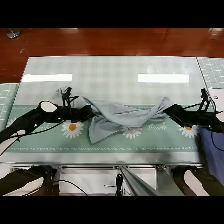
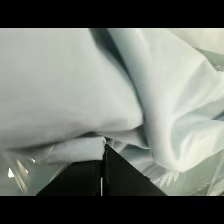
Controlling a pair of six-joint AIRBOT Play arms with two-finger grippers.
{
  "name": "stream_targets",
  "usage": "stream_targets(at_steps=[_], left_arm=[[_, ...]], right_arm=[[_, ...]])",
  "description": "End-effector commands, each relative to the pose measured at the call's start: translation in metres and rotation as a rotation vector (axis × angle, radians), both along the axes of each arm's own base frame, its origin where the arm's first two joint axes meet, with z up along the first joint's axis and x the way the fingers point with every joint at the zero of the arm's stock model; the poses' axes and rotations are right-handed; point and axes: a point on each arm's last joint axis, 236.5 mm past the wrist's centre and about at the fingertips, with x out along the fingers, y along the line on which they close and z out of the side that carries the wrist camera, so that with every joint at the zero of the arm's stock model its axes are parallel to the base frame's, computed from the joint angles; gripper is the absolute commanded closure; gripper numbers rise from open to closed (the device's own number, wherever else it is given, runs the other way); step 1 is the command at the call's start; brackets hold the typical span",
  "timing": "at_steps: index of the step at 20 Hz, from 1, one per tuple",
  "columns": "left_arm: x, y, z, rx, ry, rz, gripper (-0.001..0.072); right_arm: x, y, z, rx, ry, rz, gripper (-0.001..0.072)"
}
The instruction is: Fold the shirts.
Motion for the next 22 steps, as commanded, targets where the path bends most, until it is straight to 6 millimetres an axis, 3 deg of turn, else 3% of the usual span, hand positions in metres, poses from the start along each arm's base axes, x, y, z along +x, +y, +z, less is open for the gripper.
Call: stream_targets(at_steps=[1, 6, 13, 19, 21, 22], left_arm=[[-0.001, -0.012, 0.009, -0.019, -0.015, -0.077, 0.0686], [-0.003, -0.015, 0.014, -0.03, -0.014, -0.092, 0.0686], [-0.005, -0.016, 0.014, -0.033, -0.009, -0.098, 0.0686], [-0.004, -0.016, 0.015, -0.033, -0.009, -0.098, 0.0686], [-0.004, -0.016, 0.015, -0.034, -0.01, -0.098, 0.0686], [-0.004, -0.016, 0.016, -0.035, -0.013, -0.097, 0.0686]], right_arm=[[0.016, -0.016, 0.003, -0.02, -0.032, -0.109, 0.0091], [0.047, -0.026, -0.005, -0.011, 0.021, -0.108, 0.0091], [0.071, -0.018, -0.053, 0.087, 0.237, -0.032, 0.0091], [0.098, -0.009, -0.053, 0.157, 0.21, -0.034, 0.0106], [0.099, 0.005, -0.058, 0.156, 0.216, 0.002, 0.02], [0.099, 0.016, -0.061, 0.149, 0.216, 0.048, 0.0362]])
